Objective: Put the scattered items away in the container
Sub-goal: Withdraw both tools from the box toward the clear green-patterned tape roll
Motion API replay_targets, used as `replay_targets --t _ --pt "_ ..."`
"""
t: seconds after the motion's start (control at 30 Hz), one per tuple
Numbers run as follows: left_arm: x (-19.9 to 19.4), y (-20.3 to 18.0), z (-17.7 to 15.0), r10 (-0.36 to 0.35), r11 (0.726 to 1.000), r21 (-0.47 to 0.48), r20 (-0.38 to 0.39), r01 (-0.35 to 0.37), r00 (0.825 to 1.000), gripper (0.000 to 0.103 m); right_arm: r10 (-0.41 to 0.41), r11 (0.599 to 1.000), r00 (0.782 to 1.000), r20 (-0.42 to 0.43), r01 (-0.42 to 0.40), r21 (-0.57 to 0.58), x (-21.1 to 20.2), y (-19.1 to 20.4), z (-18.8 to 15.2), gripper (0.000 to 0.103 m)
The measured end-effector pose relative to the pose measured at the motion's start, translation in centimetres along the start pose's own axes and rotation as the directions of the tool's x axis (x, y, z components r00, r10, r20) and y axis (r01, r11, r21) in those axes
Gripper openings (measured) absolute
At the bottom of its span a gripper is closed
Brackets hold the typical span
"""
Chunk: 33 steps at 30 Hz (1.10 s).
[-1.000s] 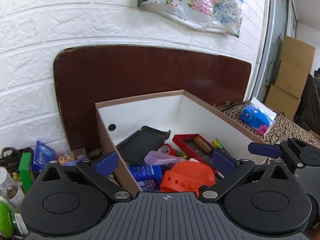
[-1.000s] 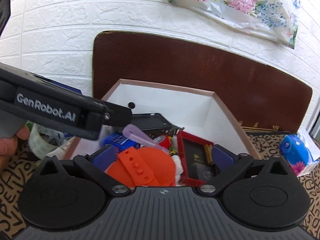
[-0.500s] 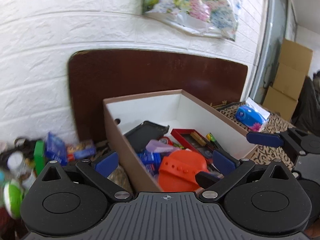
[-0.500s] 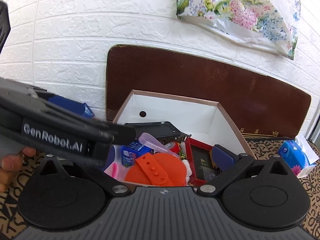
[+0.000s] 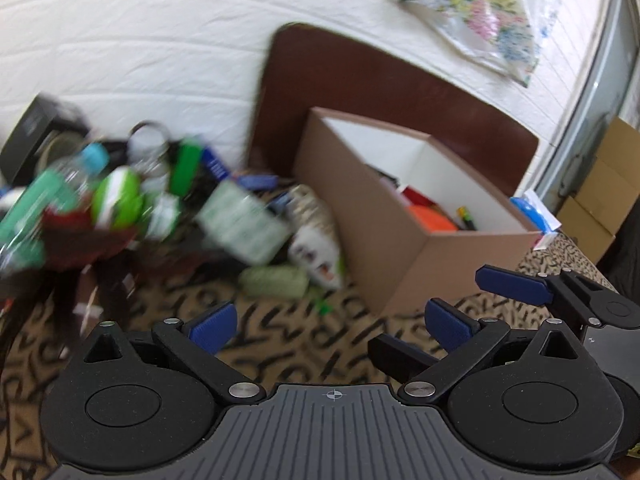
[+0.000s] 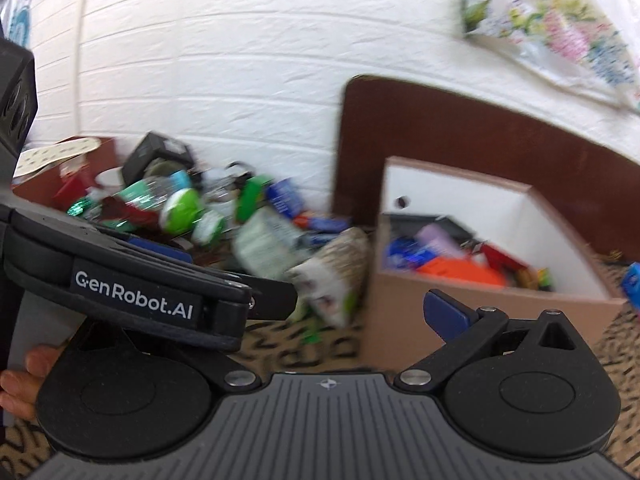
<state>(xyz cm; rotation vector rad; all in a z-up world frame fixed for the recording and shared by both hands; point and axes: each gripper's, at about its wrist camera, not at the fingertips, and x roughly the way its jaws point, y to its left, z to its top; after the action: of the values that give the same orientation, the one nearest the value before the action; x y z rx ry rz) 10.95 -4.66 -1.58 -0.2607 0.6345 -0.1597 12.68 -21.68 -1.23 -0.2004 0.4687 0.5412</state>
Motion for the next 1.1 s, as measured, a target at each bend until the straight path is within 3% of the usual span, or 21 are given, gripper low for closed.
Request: replay_targets --t 0.2,0.4,0.6,0.8,0.97,1.1 --pt "-1.0 2.2 -0.4 0.041 0.999 0.003 0.023 -0.041 0.999 0.103 0.029 0.999 0.999 -0.044 -0.03 -0.031 1.5 3.1 -1.3 0.103" --pt "-0.3 3.4 1.0 0.042 0.999 0.0 0.028 -0.042 0.999 0.102 0.048 0.999 0.996 -0.069 -0.048 0.001 3.0 3.6 -1.6 0.102" --pt "2.4 3.5 3.5 0.064 0.998 0.025 0.036 -0.065 0.997 0.096 0.044 0.999 0.995 -0.091 -0.041 0.034 5.4 3.5 -1.9 0.102" --pt "5.9 5.1 6.0 0.071 0.996 -0.047 0.003 -0.071 0.997 0.087 0.05 0.997 0.993 -0.104 -0.044 0.064 8.0 3.1 -1.9 0.099" --pt "8.1 6.0 8.2 0.101 0.991 -0.092 0.008 -0.1 0.995 0.086 0.055 0.995 0.991 -0.119 -0.044 0.093 10.2 2.6 -1.6 0.092" --pt "9.9 6.1 9.6 0.132 0.99 -0.058 0.007 -0.131 0.991 0.087 0.062 0.993 0.991 -0.12 -0.049 0.109 11.6 2.4 -1.4 0.092"
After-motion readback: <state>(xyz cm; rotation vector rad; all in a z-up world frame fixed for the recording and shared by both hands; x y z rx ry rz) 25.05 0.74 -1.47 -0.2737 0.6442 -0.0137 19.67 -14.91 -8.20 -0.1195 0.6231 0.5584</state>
